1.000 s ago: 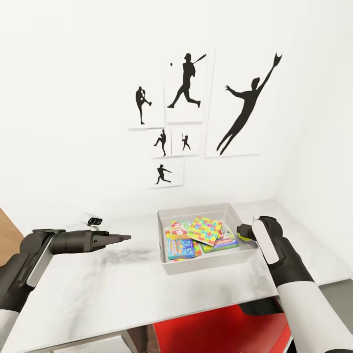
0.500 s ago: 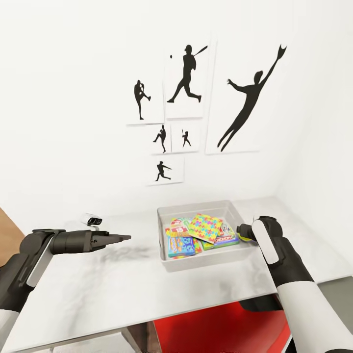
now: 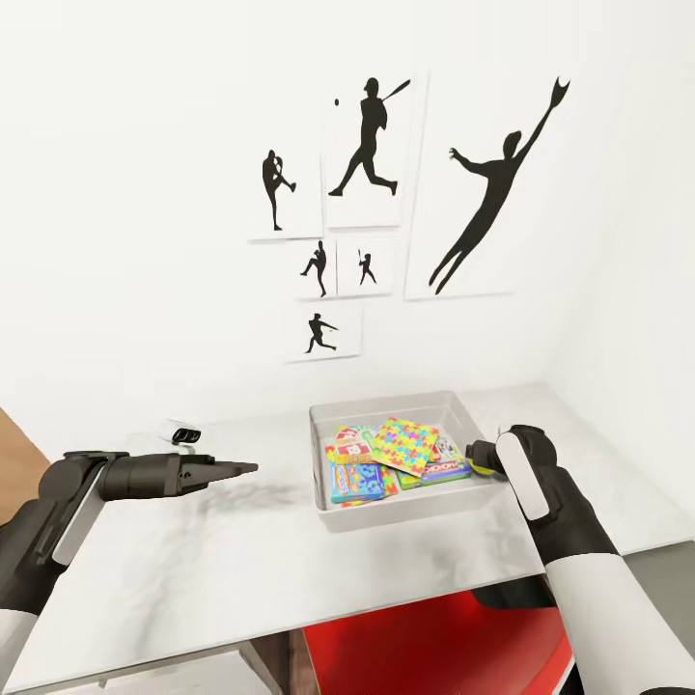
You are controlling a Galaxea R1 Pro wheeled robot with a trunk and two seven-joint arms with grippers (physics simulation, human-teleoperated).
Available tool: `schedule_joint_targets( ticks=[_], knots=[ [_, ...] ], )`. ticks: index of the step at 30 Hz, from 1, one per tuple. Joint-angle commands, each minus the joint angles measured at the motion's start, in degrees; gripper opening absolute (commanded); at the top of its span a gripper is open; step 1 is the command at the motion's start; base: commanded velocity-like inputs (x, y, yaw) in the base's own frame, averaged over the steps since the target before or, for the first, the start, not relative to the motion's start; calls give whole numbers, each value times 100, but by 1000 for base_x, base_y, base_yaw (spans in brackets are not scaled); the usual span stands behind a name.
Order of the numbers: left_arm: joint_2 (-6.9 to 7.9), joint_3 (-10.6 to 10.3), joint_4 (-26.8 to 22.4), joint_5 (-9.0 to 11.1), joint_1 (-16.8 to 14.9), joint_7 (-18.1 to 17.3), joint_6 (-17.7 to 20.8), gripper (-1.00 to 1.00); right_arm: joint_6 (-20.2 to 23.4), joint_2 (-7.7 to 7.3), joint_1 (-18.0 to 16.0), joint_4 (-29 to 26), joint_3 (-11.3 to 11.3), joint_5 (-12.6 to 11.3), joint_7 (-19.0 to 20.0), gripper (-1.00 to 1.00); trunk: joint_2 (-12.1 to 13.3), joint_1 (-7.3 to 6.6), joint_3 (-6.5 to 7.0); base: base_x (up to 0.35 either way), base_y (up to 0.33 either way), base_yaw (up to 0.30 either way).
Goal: Put all the toys in the child's room - the three board games (two on the bed and one on the table), the two jigsaw puzzles on the table, and the tennis ball on the table - inside the toy box on the table in the child's room.
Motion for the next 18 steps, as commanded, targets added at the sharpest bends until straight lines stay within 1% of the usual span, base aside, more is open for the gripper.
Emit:
schedule_joint_targets(
  ticks=[1,3,4,18],
  knots=[
    [5,-11,0,11,-6,-16,61,100,6,-5,-6,-6,14,-69,-71,-100,-12,4,-12,0,0,0],
    [4,-11,0,12,-6,-16,61,100,6,-5,-6,-7,15,-69,-73,-100,-12,4,-13,0,0,0],
    [5,-11,0,13,-6,-16,61,100,6,-6,-6,-7,13,-69,-74,100,-12,4,-13,0,0,0],
    [5,-4,0,10,-6,-16,61,100,6,-13,-6,-56,9,-61,-61,100,-12,4,-13,0,0,0]
  ],
)
